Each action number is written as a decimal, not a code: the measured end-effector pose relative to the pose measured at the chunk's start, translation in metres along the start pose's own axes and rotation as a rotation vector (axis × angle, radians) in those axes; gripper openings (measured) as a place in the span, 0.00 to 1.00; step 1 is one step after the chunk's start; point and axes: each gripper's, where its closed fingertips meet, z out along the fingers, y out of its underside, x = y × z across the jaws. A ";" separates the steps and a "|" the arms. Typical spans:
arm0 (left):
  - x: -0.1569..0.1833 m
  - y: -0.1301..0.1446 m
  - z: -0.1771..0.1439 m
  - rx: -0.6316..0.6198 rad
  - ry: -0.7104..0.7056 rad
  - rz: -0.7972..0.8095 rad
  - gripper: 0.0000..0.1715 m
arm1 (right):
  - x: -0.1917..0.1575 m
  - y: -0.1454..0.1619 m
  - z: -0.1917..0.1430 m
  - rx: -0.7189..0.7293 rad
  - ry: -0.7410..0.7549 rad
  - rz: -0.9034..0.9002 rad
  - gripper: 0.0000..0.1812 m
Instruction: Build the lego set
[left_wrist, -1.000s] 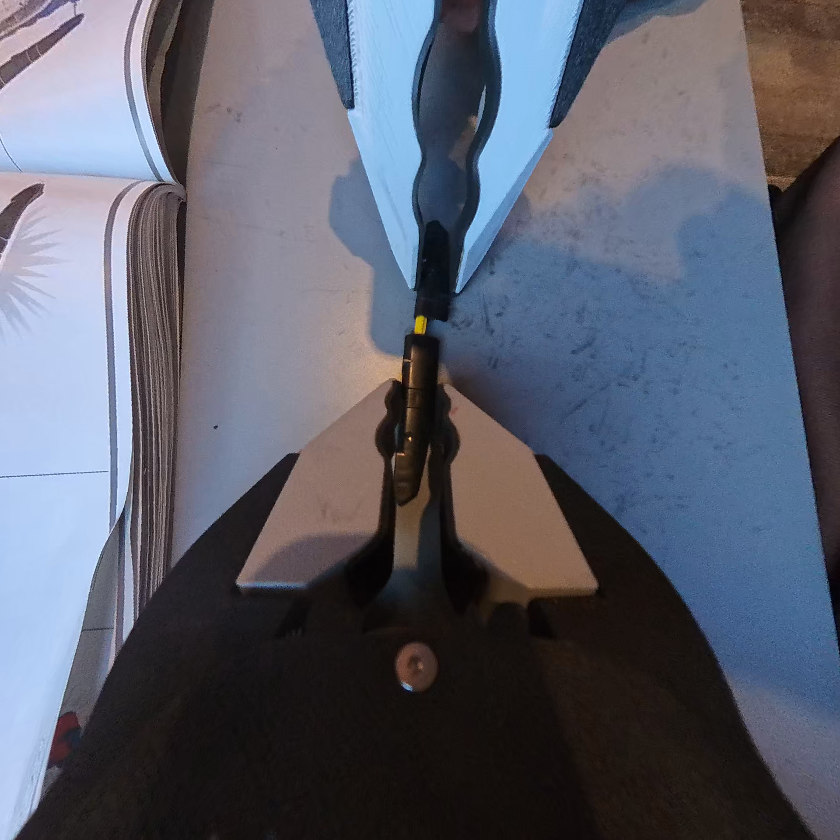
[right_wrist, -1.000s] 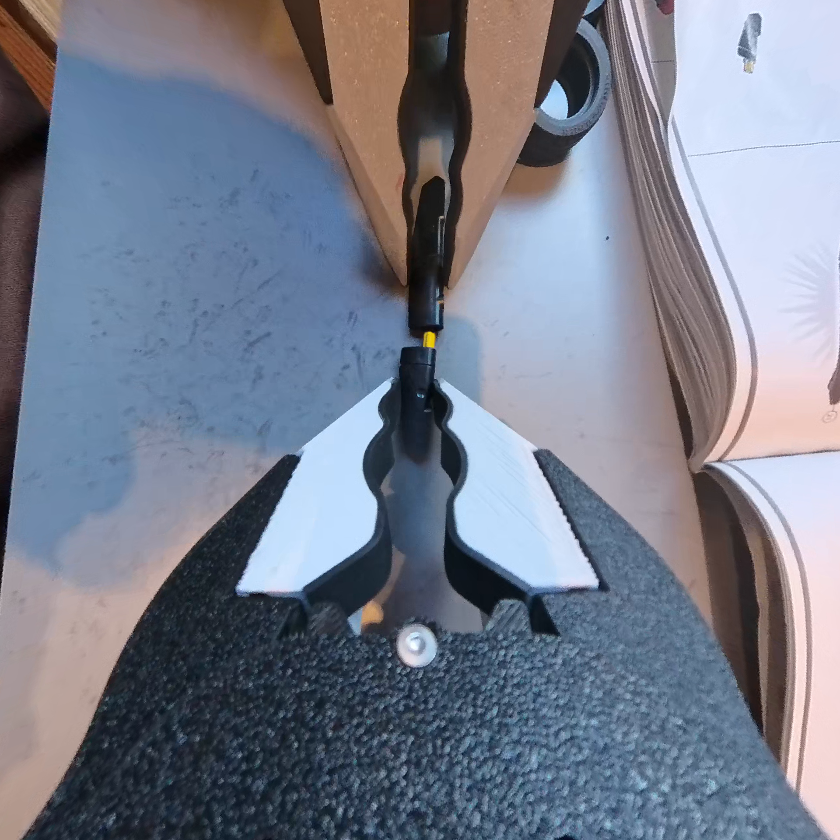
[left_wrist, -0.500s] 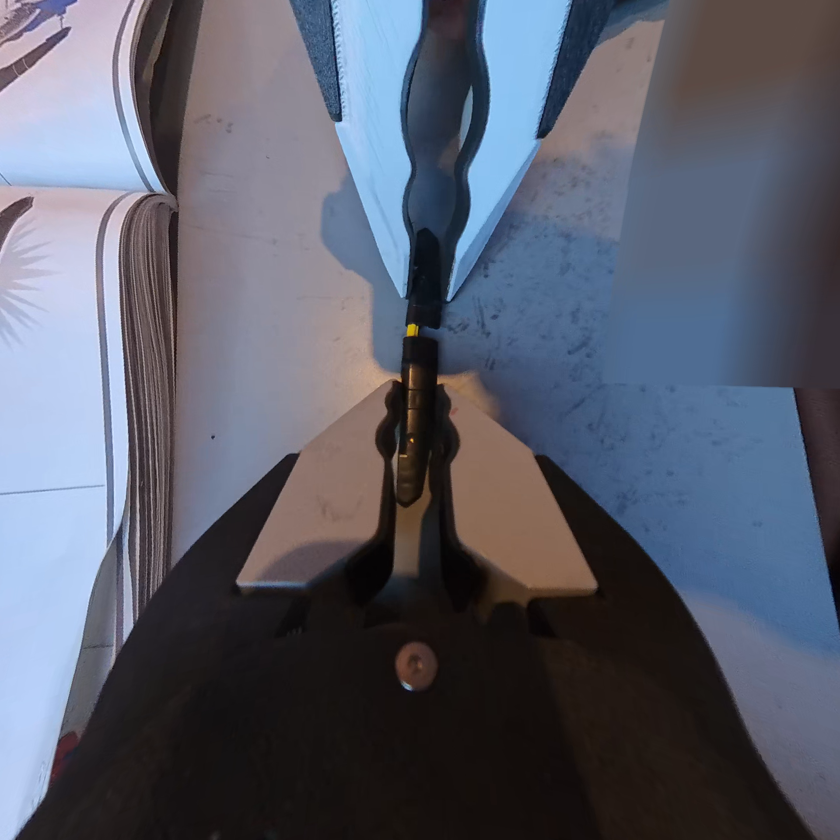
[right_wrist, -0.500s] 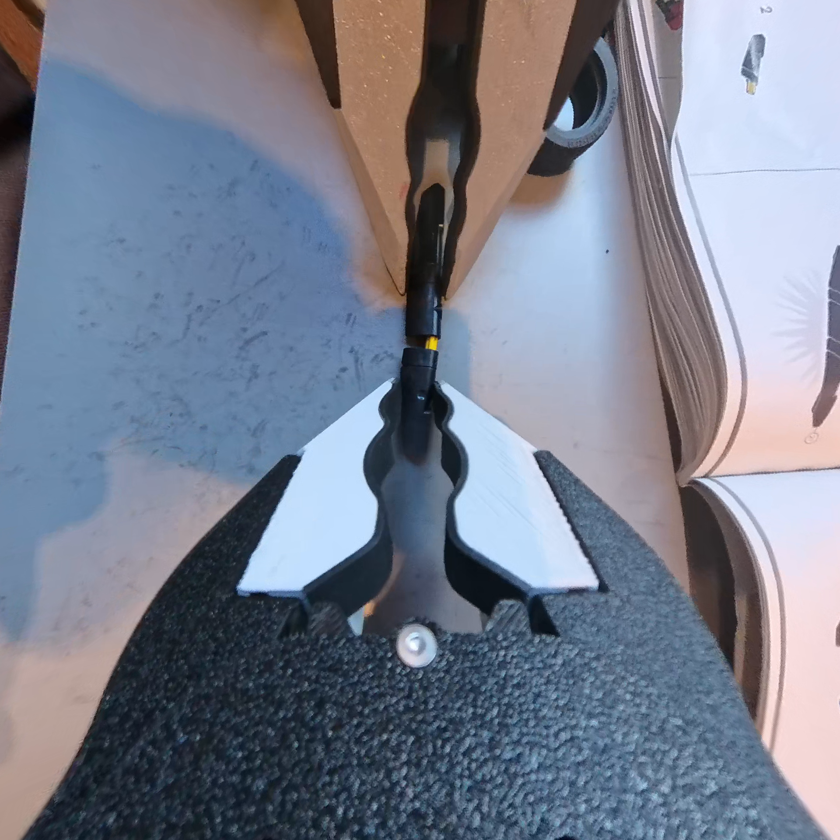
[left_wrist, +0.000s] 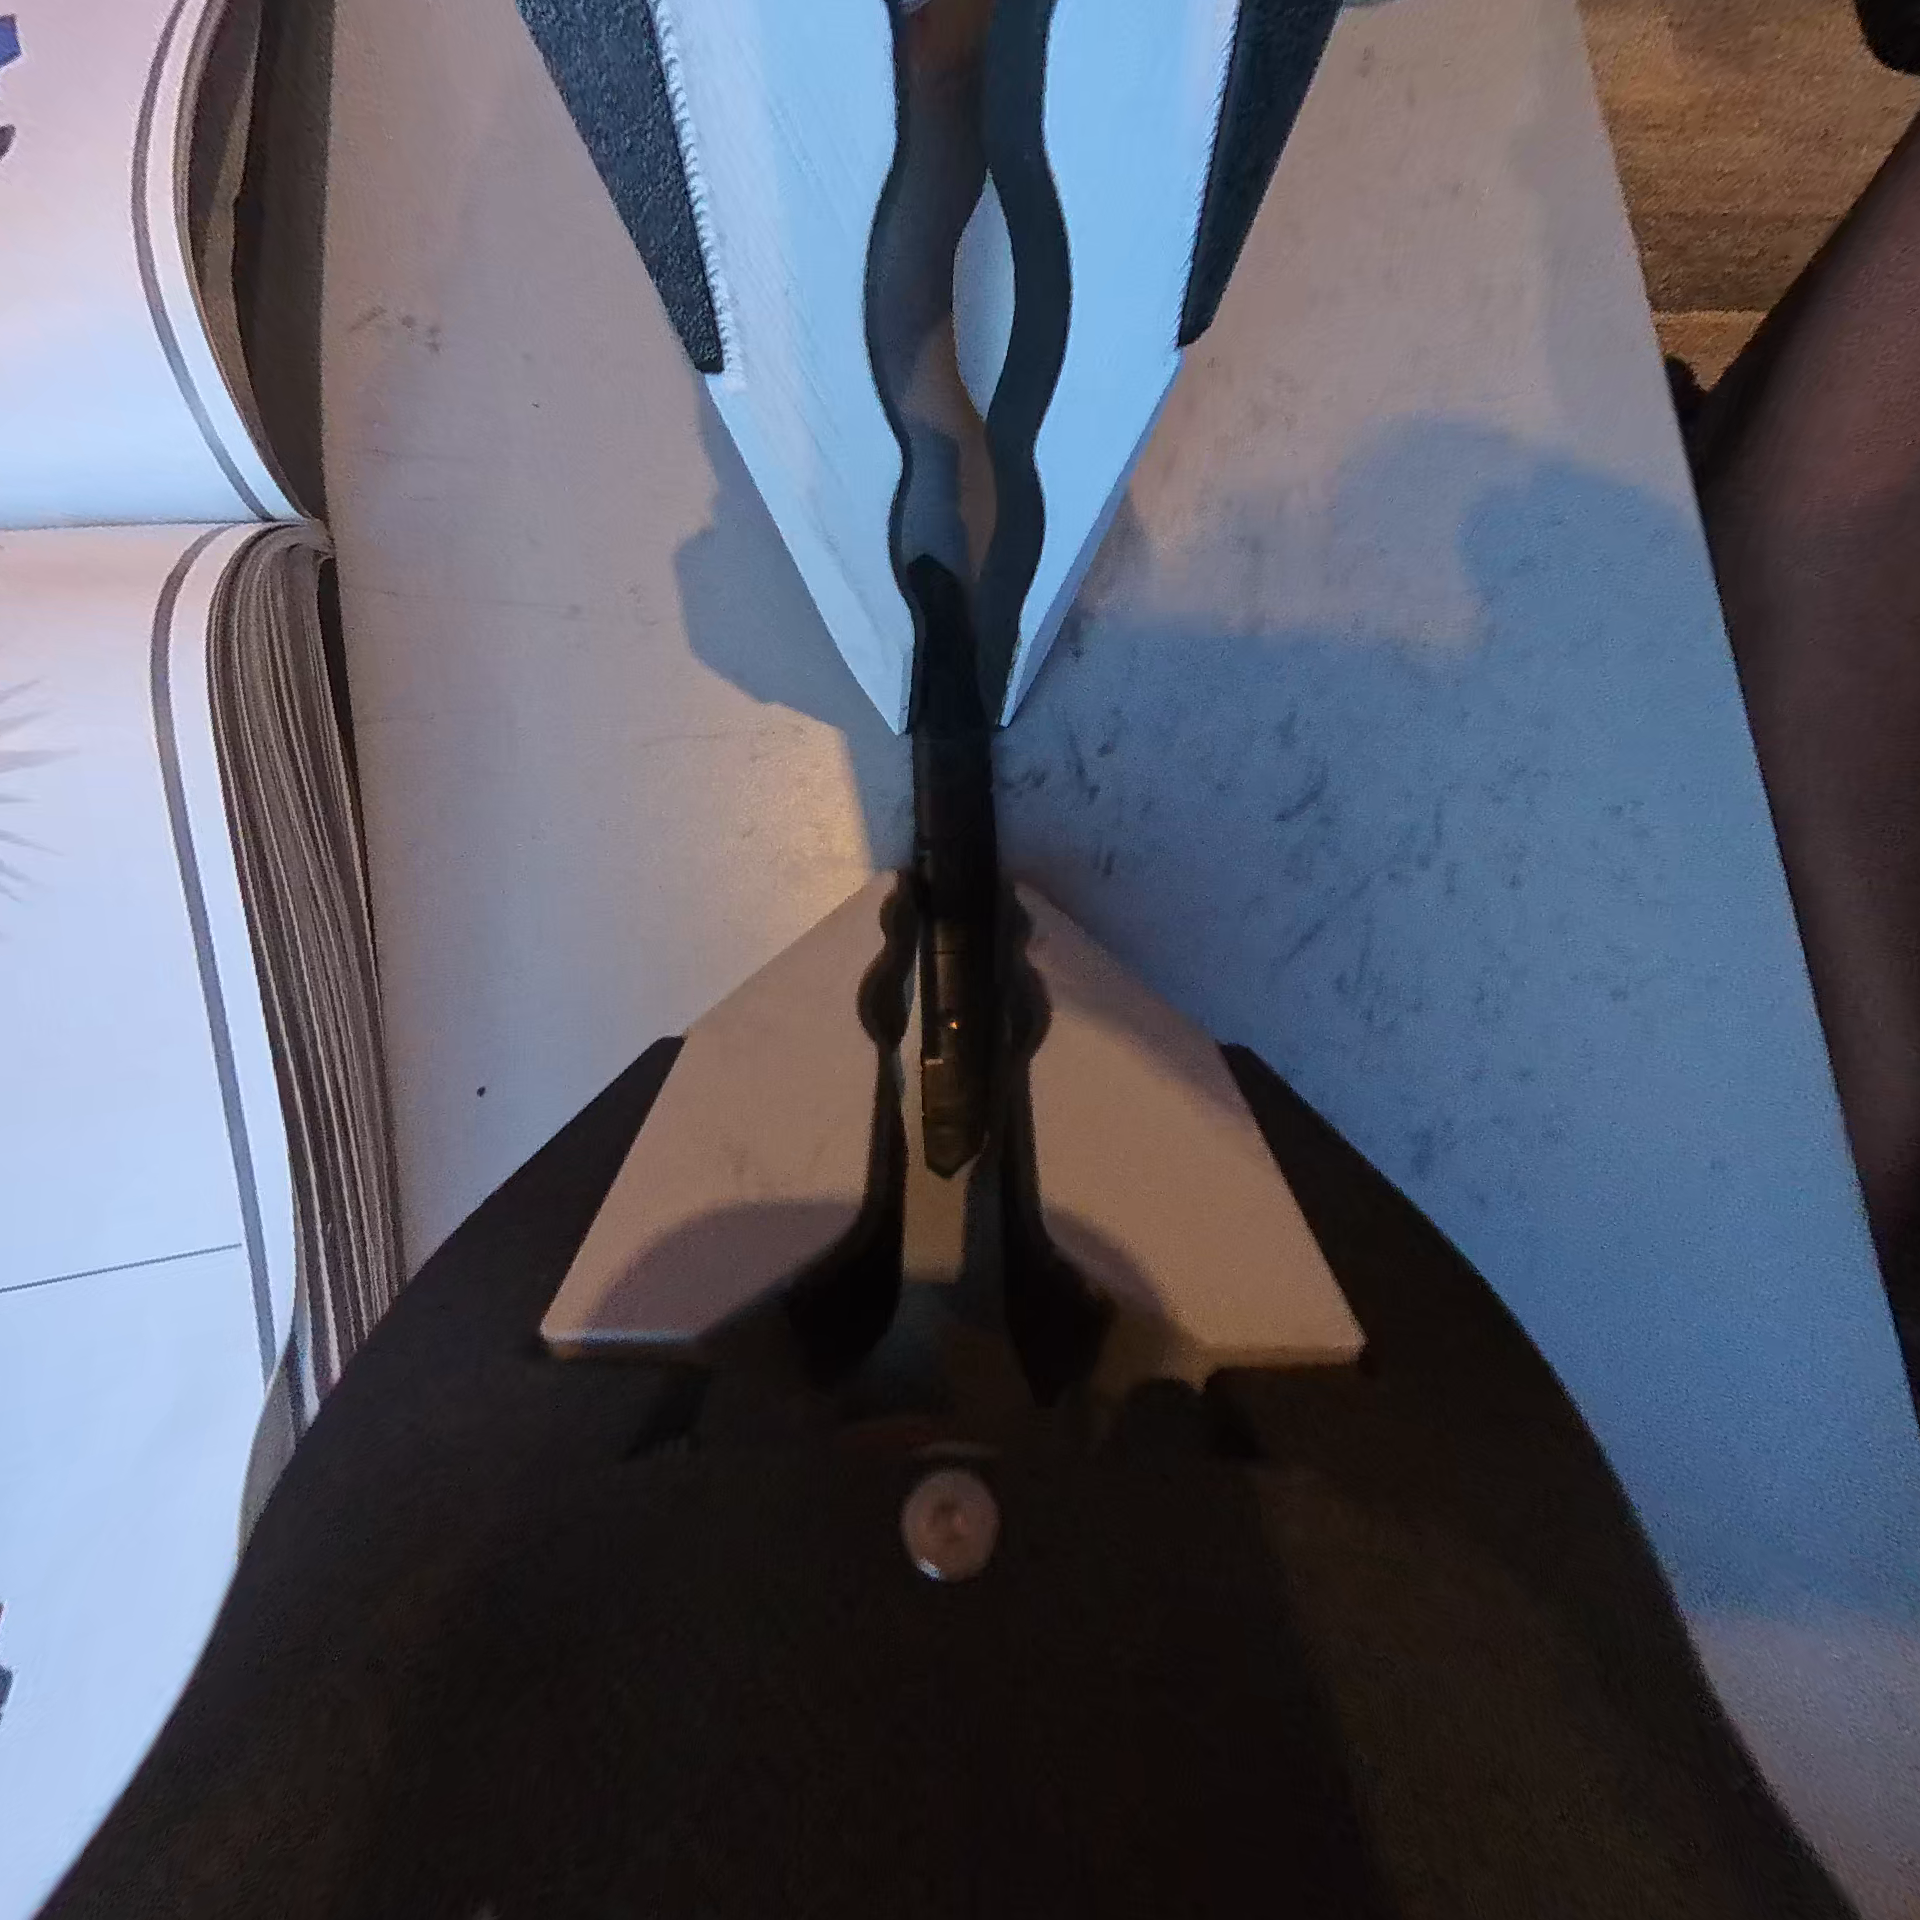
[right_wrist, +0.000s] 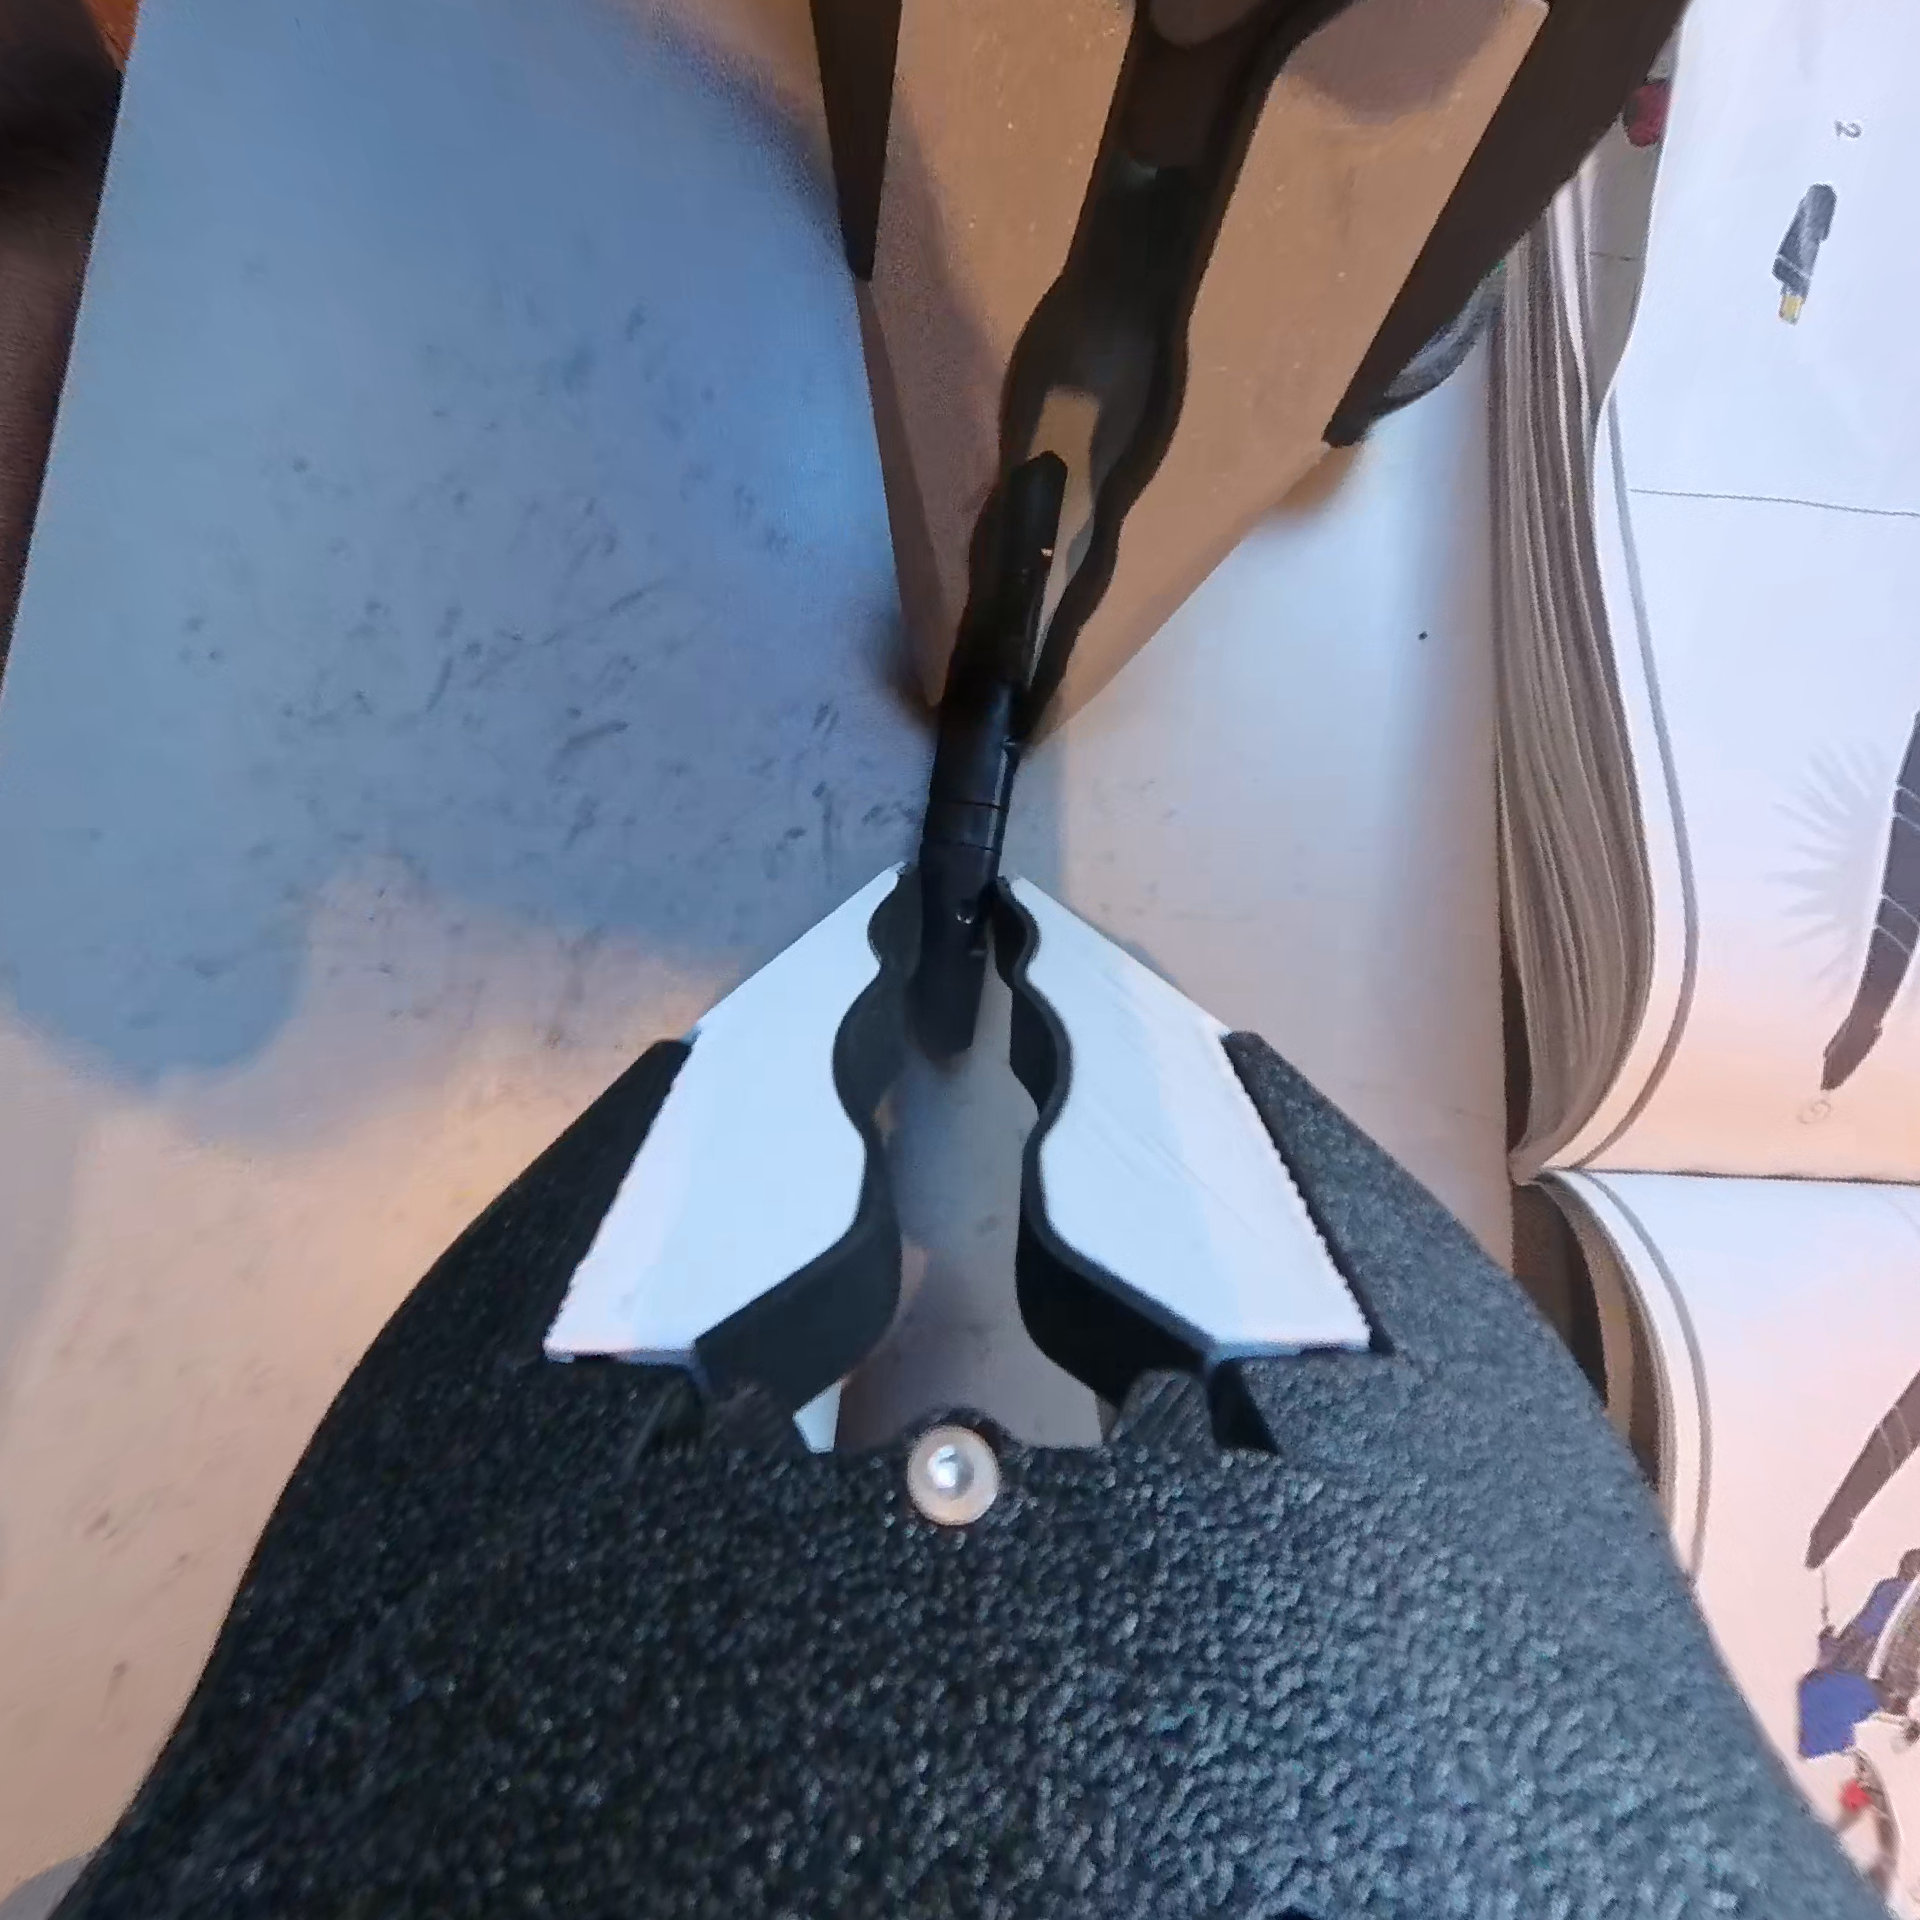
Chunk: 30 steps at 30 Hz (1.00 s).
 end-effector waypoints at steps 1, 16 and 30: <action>0.000 0.000 0.000 0.003 -0.003 0.001 0.07 | 0.000 0.000 0.000 0.012 -0.002 0.010 0.06; 0.001 -0.009 -0.041 0.086 -0.139 -0.047 0.17 | -0.005 0.016 -0.022 0.107 0.093 0.237 0.21; -0.003 0.029 -0.027 -0.061 -0.283 -0.021 0.16 | -0.007 0.007 -0.007 0.114 0.106 0.213 0.07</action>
